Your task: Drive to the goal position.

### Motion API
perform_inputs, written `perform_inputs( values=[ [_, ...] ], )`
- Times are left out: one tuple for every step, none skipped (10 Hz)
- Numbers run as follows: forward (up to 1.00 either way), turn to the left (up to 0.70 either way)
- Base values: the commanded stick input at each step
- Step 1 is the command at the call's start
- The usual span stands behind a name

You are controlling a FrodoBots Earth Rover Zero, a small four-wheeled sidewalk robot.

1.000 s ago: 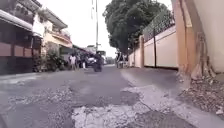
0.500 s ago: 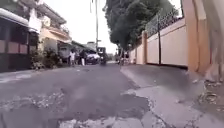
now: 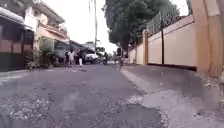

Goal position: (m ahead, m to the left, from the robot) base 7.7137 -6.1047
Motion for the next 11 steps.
perform_inputs(
  values=[
    [0.85,0.34],
    [0.85,0.06],
    [0.85,0.00],
    [0.85,0.00],
    [0.85,0.00],
    [0.85,0.00],
    [0.85,0.00],
    [0.85,0.00],
    [0.85,0.00],
    [0.85,0.00],
    [0.85,0.00]
  ],
)
